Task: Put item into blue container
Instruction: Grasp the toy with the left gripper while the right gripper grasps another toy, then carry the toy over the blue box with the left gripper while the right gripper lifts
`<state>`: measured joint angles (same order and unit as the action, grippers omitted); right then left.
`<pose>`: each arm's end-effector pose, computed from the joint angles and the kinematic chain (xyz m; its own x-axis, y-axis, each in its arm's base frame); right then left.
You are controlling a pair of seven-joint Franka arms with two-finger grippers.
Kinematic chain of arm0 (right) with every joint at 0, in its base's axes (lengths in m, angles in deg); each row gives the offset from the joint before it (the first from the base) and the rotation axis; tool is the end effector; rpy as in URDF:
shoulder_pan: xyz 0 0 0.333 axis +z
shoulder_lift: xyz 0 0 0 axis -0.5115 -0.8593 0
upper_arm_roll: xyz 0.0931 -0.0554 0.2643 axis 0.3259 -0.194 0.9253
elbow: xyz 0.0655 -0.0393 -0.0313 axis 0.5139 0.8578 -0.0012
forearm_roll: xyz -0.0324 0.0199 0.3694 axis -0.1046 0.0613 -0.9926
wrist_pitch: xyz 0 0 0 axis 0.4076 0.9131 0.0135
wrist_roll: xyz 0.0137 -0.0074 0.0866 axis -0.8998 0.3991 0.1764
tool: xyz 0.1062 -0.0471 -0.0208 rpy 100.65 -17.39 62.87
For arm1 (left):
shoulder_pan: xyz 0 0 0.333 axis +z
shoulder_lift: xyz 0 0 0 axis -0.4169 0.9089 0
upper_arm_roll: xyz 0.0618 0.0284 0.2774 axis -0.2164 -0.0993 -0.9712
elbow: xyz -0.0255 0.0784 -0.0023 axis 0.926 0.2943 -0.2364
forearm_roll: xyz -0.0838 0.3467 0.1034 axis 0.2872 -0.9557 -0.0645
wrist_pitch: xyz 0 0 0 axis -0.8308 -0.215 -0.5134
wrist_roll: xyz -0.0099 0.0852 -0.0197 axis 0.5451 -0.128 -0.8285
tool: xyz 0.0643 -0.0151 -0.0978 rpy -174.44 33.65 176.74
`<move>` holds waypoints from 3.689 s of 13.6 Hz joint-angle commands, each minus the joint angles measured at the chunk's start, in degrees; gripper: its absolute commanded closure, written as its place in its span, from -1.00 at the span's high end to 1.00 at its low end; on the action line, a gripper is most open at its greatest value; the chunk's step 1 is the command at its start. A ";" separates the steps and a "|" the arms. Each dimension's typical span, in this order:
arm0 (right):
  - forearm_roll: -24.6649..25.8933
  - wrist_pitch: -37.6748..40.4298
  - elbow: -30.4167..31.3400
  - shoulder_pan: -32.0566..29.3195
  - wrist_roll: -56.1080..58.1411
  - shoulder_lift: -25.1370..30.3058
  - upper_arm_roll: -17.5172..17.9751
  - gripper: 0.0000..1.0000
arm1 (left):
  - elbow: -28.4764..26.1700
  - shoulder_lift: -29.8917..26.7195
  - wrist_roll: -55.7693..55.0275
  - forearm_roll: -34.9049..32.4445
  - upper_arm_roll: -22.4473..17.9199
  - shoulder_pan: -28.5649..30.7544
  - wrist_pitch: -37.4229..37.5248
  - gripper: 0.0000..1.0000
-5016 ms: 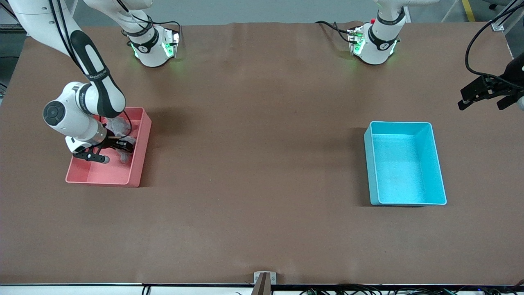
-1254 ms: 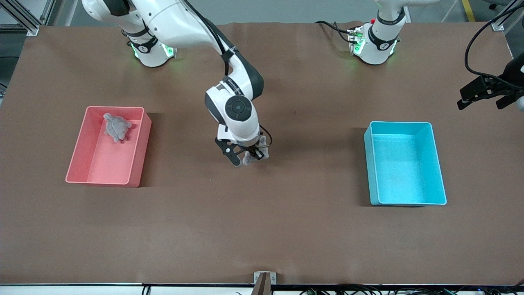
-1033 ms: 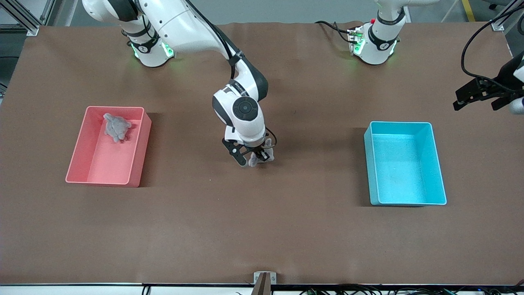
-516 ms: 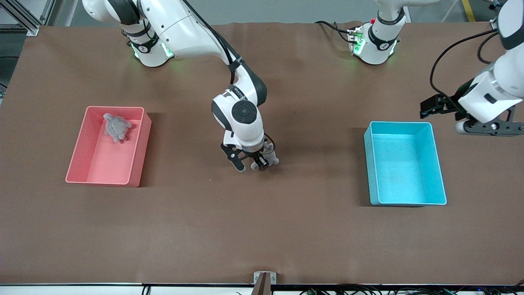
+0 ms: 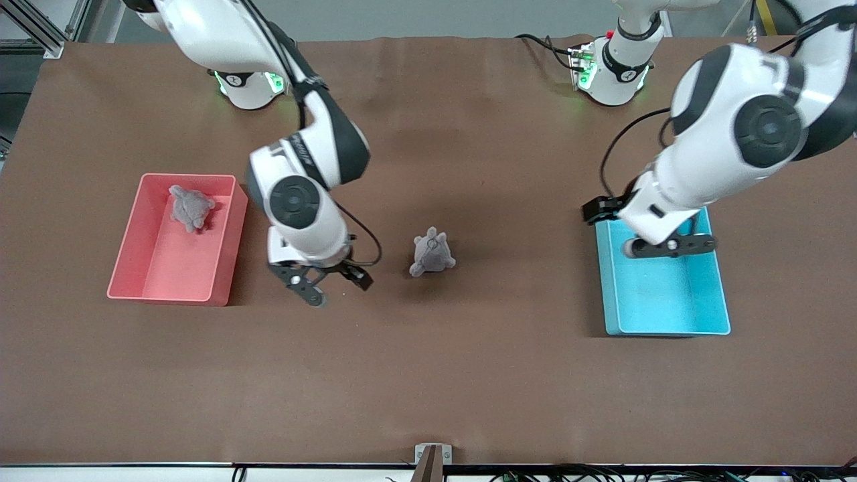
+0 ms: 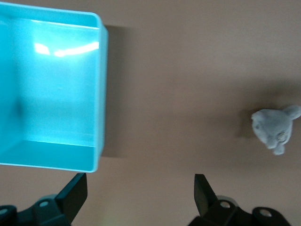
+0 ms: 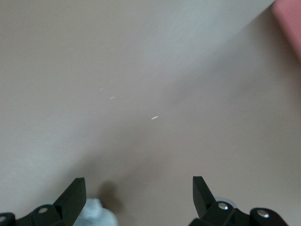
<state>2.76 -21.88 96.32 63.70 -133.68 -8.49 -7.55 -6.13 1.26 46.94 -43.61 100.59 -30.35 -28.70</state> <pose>0.5931 0.3016 0.3582 0.8104 -0.5854 -0.0231 -0.5842 -0.8104 0.0440 0.5548 -0.2226 0.4486 0.9872 0.0882 -0.1329 0.0940 -0.9949 0.0376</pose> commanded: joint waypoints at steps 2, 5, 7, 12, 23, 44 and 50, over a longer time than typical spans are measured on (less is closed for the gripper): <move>0.56 0.10 14.95 -7.42 16.66 13.08 1.14 1.00 | 0.65 5.87 -14.87 -1.40 0.09 -8.24 -9.84 1.00; 0.56 0.62 21.55 -15.32 31.52 20.04 1.14 1.00 | 0.65 10.71 -23.32 -1.49 0.00 -14.05 -18.64 1.00; 0.56 0.63 24.99 -20.25 39.26 22.86 1.14 1.00 | 0.83 14.05 -27.54 -1.49 -0.09 -17.22 -23.74 1.00; 0.65 -3.24 37.90 -33.17 55.11 28.23 1.05 1.00 | 1.00 21.87 -34.84 -1.41 -0.09 -20.30 -39.37 1.00; 0.73 -35.49 65.60 -36.62 55.91 31.13 1.05 1.00 | 0.74 27.16 -37.14 -4.04 -1.06 -22.86 -44.59 1.00; 0.47 -48.07 73.34 -41.46 61.45 27.18 1.23 0.90 | -1.63 28.30 -40.83 -6.50 -0.97 -24.44 -42.48 -0.50; 0.47 -47.63 73.25 -41.28 61.27 27.18 1.31 -0.34 | -1.19 21.29 -39.78 -6.59 -0.71 -21.03 -32.59 -0.77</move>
<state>3.07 -68.60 168.30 23.10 -72.24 17.99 -6.97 -6.57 27.94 7.21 -49.06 99.59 -53.43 -68.10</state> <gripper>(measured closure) 0.507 0.722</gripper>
